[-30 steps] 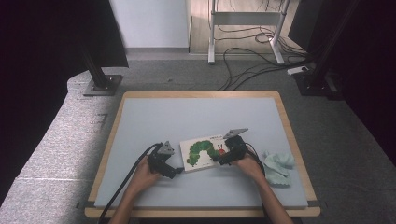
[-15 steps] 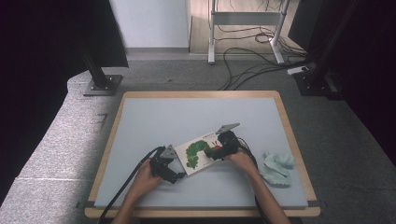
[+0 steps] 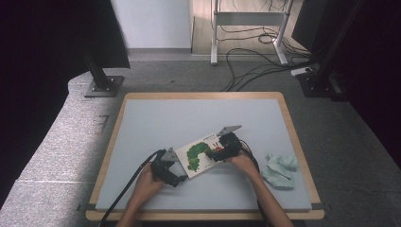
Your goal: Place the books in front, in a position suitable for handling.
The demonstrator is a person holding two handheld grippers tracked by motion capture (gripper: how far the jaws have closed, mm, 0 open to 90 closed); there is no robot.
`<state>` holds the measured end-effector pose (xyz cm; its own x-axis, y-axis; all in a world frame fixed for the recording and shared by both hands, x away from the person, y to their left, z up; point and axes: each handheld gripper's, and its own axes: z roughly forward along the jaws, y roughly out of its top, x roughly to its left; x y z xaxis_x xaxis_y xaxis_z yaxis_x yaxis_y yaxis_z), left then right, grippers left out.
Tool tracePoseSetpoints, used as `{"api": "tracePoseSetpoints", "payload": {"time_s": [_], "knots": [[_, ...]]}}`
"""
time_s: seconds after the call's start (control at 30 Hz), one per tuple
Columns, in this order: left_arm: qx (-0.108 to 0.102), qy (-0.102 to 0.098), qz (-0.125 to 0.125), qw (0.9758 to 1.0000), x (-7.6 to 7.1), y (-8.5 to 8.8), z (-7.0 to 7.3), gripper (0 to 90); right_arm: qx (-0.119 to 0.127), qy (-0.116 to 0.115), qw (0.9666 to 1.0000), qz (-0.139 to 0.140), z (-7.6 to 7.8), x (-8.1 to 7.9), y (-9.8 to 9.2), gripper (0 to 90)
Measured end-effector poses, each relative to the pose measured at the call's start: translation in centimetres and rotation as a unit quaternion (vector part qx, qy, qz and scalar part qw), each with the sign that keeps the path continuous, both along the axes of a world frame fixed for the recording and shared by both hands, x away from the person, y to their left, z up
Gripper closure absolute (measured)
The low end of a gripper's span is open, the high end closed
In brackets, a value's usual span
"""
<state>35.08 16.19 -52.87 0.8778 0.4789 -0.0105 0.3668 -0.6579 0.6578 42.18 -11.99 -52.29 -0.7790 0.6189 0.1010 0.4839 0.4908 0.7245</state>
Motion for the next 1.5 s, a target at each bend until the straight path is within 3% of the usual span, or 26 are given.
{"api": "tracePoseSetpoints", "payload": {"time_s": [0.13,0.83,1.2,1.5], "knots": [[0.000,0.000,0.000,1.0000,0.0,0.0,0.0,0.3,-0.007,-0.013,0.9998,-0.010,0.9,-0.9,-0.7,6.5],[-0.001,-0.001,0.000,1.0000,-0.1,0.0,0.0,0.1,-0.040,-0.022,0.9982,-0.038,4.9,-6.0,-6.7,6.7],[0.000,-0.002,0.000,1.0000,-0.1,0.0,0.0,0.1,-0.055,-0.034,0.9956,-0.068,5.7,-8.5,-10.8,3.1],[-0.001,-0.001,0.001,1.0000,-0.1,0.0,0.0,0.2,-0.077,-0.040,0.9908,-0.104,5.4,-9.9,-14.3,0.7]]}}
